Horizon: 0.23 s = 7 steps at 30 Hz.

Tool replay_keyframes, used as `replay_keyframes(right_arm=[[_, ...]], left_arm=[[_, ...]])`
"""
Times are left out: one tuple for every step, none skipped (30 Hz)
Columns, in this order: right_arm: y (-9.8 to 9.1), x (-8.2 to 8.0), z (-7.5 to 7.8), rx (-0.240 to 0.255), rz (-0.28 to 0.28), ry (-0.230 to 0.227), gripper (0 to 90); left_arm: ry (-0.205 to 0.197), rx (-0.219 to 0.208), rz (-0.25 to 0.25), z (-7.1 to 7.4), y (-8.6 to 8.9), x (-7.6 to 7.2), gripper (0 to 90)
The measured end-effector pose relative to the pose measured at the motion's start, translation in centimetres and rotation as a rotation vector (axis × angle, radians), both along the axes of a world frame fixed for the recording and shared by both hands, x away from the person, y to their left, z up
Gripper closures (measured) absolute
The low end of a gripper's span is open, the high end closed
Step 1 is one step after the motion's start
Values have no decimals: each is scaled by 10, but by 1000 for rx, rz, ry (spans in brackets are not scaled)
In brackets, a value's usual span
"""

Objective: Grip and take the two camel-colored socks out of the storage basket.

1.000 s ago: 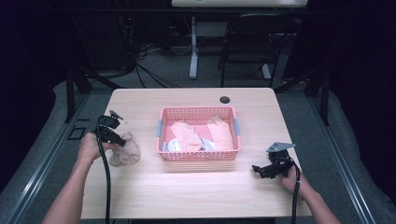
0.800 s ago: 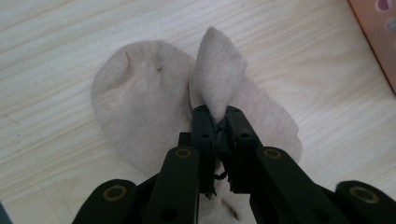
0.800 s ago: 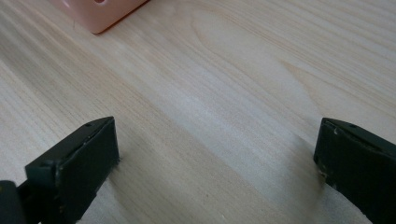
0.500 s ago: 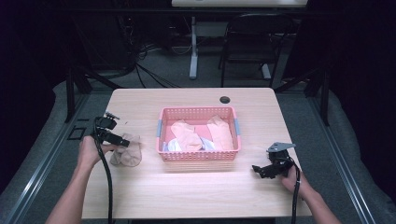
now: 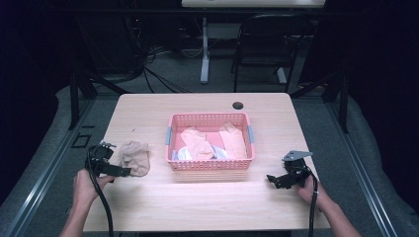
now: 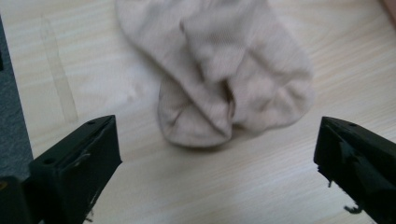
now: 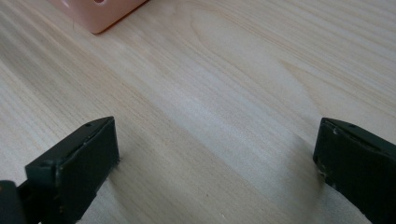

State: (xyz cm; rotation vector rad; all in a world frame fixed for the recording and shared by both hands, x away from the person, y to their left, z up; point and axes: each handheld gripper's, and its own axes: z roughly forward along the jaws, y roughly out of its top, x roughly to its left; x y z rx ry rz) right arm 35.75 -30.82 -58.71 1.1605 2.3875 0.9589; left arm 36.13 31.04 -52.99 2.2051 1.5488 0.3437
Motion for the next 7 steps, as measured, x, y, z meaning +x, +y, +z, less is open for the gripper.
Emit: replay_keyframes(right_arm=[[0, 0, 0, 0, -2, -1, 0], [0, 0, 0, 0, 0, -1, 0], [0, 0, 0, 0, -2, -1, 0], [0, 0, 0, 1, -2, -1, 0], [0, 0, 0, 0, -2, -1, 0], [0, 0, 0, 0, -2, -1, 0], [0, 0, 0, 0, -2, -1, 0]], left_arm=[[-6, -3, 12, -5, 3, -5, 0], [-12, -3, 17, -8, 4, -7, 0], [-12, -1, 17, -10, 5, -9, 0], [-3, 3, 12, -13, 5, -10, 0], [0, 8, 10, -15, 6, -11, 0], [6, 11, 11, -17, 6, -12, 0], [6, 11, 11, -17, 6, -12, 0]])
